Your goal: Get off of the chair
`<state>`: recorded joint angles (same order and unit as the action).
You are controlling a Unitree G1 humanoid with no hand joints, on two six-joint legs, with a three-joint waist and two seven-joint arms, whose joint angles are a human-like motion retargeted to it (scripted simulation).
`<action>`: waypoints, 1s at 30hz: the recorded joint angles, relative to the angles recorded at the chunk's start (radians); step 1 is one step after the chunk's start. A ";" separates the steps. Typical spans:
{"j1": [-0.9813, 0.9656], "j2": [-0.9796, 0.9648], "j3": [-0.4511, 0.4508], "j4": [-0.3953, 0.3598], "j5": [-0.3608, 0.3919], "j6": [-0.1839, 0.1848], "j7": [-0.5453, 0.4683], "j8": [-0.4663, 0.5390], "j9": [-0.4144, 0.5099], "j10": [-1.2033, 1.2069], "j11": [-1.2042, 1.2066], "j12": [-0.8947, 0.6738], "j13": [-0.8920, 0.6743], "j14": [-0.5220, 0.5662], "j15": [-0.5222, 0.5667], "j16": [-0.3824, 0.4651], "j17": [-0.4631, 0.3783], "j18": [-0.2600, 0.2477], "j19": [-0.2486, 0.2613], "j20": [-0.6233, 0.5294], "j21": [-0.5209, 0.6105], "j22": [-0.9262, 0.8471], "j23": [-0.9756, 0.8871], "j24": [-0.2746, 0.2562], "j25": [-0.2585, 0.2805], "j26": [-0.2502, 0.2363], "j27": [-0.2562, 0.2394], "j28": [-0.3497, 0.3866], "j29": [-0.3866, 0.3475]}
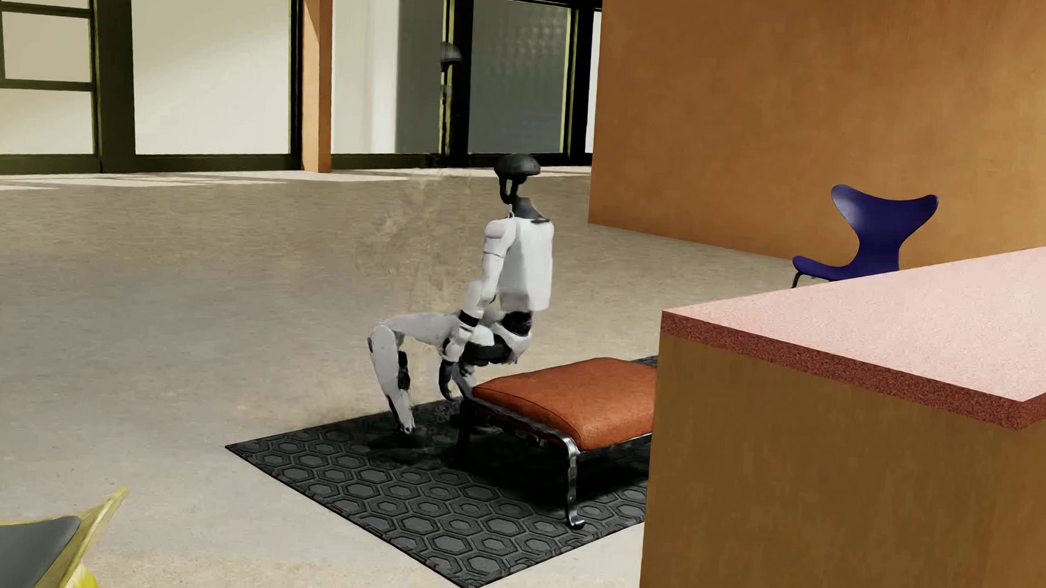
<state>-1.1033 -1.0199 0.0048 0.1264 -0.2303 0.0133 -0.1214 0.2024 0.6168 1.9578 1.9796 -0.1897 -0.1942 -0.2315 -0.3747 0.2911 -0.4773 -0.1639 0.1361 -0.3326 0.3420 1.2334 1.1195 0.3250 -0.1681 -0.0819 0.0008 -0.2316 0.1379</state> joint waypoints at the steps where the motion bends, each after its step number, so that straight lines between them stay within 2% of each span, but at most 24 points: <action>1: 0.005 0.007 0.000 0.003 -0.002 0.000 0.001 -0.002 -0.006 0.000 -0.002 0.036 0.042 0.006 0.001 -0.018 0.006 -0.001 0.000 -0.012 -0.006 -0.003 0.010 0.067 -0.071 -0.020 -0.025 -0.054 0.054; 2: 0.012 0.012 0.000 0.003 -0.005 0.000 0.002 -0.004 -0.012 -0.002 -0.003 0.078 0.089 0.008 0.003 -0.030 0.014 -0.003 0.000 -0.001 -0.025 -0.013 0.004 0.062 -0.092 -0.016 -0.036 -0.060 0.094; 3: 0.013 0.015 0.001 0.010 -0.005 0.003 -0.003 -0.003 -0.019 -0.002 -0.005 0.120 0.131 0.009 0.006 -0.036 0.031 -0.005 0.010 0.025 -0.046 -0.029 0.003 0.022 -0.068 -0.010 -0.034 -0.041 0.096; 5: 0.023 0.017 0.000 0.010 -0.004 -0.001 -0.002 -0.004 -0.032 -0.005 -0.005 0.191 0.211 0.006 0.011 -0.042 0.074 -0.010 0.006 0.081 -0.100 -0.093 -0.011 -0.074 -0.015 0.002 -0.015 -0.042 0.067; 6: 0.027 0.021 0.002 0.010 -0.002 -0.001 -0.004 -0.002 -0.036 -0.006 -0.006 0.206 0.238 0.006 0.011 -0.048 0.099 -0.011 0.006 0.087 -0.116 -0.124 -0.021 -0.088 0.000 0.007 -0.006 -0.013 0.028; 8: 0.036 0.030 0.004 0.003 0.004 0.000 -0.004 -0.002 -0.043 -0.009 -0.009 0.193 0.256 0.008 0.011 -0.056 0.133 -0.006 0.001 0.087 -0.128 -0.100 -0.038 -0.072 0.008 -0.006 -0.011 0.007 0.022; 10: 0.042 0.036 0.000 -0.004 0.012 0.002 -0.005 0.000 -0.049 -0.010 -0.009 0.174 0.242 0.010 0.011 -0.044 0.134 -0.003 -0.004 0.063 -0.106 -0.078 -0.051 -0.072 -0.025 -0.012 -0.046 0.013 0.065; 11: 0.043 0.037 -0.001 -0.005 0.017 0.003 -0.005 0.000 -0.050 -0.009 -0.010 0.165 0.229 0.009 0.012 -0.031 0.122 -0.001 -0.007 0.062 -0.097 -0.082 -0.059 -0.074 -0.031 -0.011 -0.049 0.016 0.077; 12: 0.043 0.037 0.000 -0.004 0.022 0.004 -0.005 0.002 -0.052 -0.008 -0.010 0.154 0.219 0.010 0.014 -0.017 0.108 0.001 -0.007 0.064 -0.086 -0.087 -0.073 -0.075 -0.045 -0.013 -0.042 0.033 0.043; 13: 0.041 0.036 -0.001 -0.005 0.024 0.005 -0.004 0.001 -0.057 -0.008 -0.010 0.147 0.209 0.009 0.015 -0.003 0.093 0.003 -0.008 0.065 -0.082 -0.093 -0.083 -0.094 -0.060 -0.012 -0.055 0.027 0.097; 14: 0.042 0.035 -0.002 -0.006 0.024 0.005 -0.004 0.002 -0.058 -0.008 -0.010 0.137 0.197 0.008 0.018 0.011 0.078 0.003 -0.008 0.068 -0.074 -0.107 -0.082 -0.118 -0.081 -0.008 -0.064 0.029 0.112; 16: 0.038 0.030 -0.002 -0.007 0.024 0.006 -0.006 0.006 -0.062 -0.007 -0.010 0.120 0.184 0.008 0.025 0.042 0.043 0.002 -0.006 0.086 -0.064 -0.168 -0.106 -0.170 -0.109 -0.010 -0.108 -0.006 0.244; 17: 0.037 0.026 -0.002 -0.008 0.024 0.007 -0.004 0.005 -0.063 -0.007 -0.009 0.116 0.186 0.007 0.030 0.055 0.017 0.000 -0.012 0.094 -0.060 -0.228 -0.148 -0.204 -0.128 -0.003 -0.121 0.005 0.300; 18: 0.034 0.020 -0.003 -0.010 0.026 0.008 -0.004 0.007 -0.059 -0.009 -0.010 0.097 0.176 0.009 0.037 0.077 -0.020 -0.001 -0.013 0.107 -0.058 -0.290 -0.197 -0.248 -0.124 -0.010 -0.130 0.036 0.273; 19: 0.026 0.013 -0.005 -0.011 0.027 0.012 -0.005 0.008 -0.062 -0.010 -0.011 0.080 0.174 0.014 0.043 0.095 -0.064 -0.001 -0.016 0.107 -0.058 -0.372 -0.257 -0.291 -0.122 -0.001 -0.115 0.063 0.294; 21: 0.017 0.001 -0.007 -0.002 0.040 0.011 -0.007 0.014 -0.063 -0.012 -0.015 0.035 0.150 0.022 0.054 0.149 -0.153 -0.013 -0.018 0.108 -0.049 -0.557 -0.404 -0.357 -0.043 -0.018 -0.072 0.186 0.124; 22: 0.011 -0.006 -0.011 0.000 0.043 0.013 -0.007 0.016 -0.054 -0.011 -0.014 -0.003 0.108 0.026 0.057 0.181 -0.192 -0.016 -0.019 0.090 -0.031 -0.651 -0.483 -0.378 -0.018 -0.044 -0.059 0.277 0.000; 23: 0.008 -0.013 -0.014 0.003 0.048 0.013 -0.006 0.018 -0.047 -0.009 -0.012 -0.042 0.053 0.027 0.058 0.224 -0.230 -0.019 -0.022 0.063 0.006 -0.743 -0.569 -0.383 -0.006 -0.074 -0.071 0.350 -0.117; 24: -0.001 -0.023 -0.016 0.009 0.051 0.014 -0.008 0.023 -0.040 -0.007 -0.011 -0.094 -0.010 0.028 0.062 0.274 -0.263 -0.023 -0.017 0.018 0.059 -0.825 -0.658 -0.374 0.009 -0.097 -0.083 0.391 -0.219; 25: -0.010 -0.034 -0.015 0.018 0.057 0.015 -0.011 0.031 -0.033 -0.003 -0.011 -0.154 -0.082 0.025 0.068 0.327 -0.292 -0.025 -0.006 -0.038 0.128 -0.895 -0.746 -0.354 0.008 -0.115 -0.096 0.387 -0.295; 26: -0.016 -0.047 -0.016 0.017 0.059 0.012 -0.008 0.035 -0.021 -0.002 -0.010 -0.228 -0.173 0.024 0.074 0.380 -0.320 -0.026 -0.008 -0.107 0.213 -0.958 -0.819 -0.327 -0.006 -0.128 -0.113 0.341 -0.330; 28: -0.039 -0.071 -0.016 0.022 0.064 0.008 -0.011 0.043 0.003 0.003 -0.011 -0.382 -0.380 0.021 0.073 0.460 -0.348 -0.030 0.004 -0.276 0.407 -1.054 -0.918 -0.266 -0.059 -0.156 -0.166 0.193 -0.239; 30: -0.066 -0.102 -0.016 0.027 0.068 0.005 -0.013 0.044 0.038 0.007 -0.010 -0.526 -0.582 0.010 0.062 0.496 -0.338 -0.034 0.005 -0.428 0.609 -1.101 -0.949 -0.235 -0.092 -0.155 -0.206 0.014 -0.102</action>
<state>-1.1696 -1.1222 -0.0116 0.1531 -0.1626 0.0178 -0.1344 0.2462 0.6552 1.9652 1.9693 -0.7154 -0.7757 -0.2212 -0.3129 0.7871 -0.8150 -0.1981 0.1414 -0.7602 0.9507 0.1320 0.1708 0.0901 -0.2604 -0.2369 -0.2050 -0.2181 0.0357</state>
